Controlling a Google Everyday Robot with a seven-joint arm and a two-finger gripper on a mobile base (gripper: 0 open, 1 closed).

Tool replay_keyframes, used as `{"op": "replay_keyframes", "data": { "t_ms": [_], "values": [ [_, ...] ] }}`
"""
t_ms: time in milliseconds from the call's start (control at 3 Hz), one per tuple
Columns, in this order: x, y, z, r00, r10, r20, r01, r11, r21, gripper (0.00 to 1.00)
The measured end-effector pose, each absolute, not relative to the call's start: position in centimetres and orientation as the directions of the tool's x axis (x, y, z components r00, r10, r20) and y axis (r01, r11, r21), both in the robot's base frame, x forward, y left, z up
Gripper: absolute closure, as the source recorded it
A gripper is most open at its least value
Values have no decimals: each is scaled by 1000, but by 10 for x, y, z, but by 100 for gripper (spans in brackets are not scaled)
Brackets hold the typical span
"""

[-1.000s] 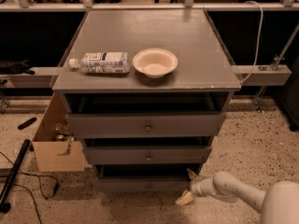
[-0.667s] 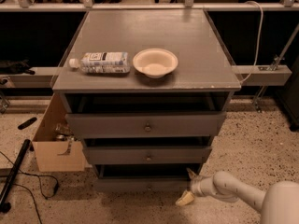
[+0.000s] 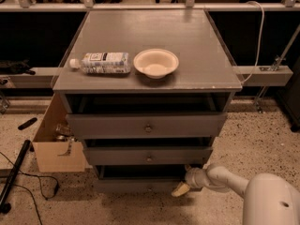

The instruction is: Open bottom drawer

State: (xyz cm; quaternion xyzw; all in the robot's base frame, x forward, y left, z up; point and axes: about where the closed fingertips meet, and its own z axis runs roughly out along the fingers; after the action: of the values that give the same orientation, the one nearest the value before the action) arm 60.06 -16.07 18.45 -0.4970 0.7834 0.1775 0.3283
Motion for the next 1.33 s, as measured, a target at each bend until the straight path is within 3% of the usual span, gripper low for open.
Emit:
{"op": "replay_keyframes", "data": {
  "t_ms": [333,1000,1333],
  "values": [
    [629,-165,161,-292,-676,-677,-888,455,-71,2],
    [631,-166,162,-291,-675,-678,-887,456,-74,47],
    [626,-166,168,-287,-678,-676,-891,448,-71,79]
  ]
}}
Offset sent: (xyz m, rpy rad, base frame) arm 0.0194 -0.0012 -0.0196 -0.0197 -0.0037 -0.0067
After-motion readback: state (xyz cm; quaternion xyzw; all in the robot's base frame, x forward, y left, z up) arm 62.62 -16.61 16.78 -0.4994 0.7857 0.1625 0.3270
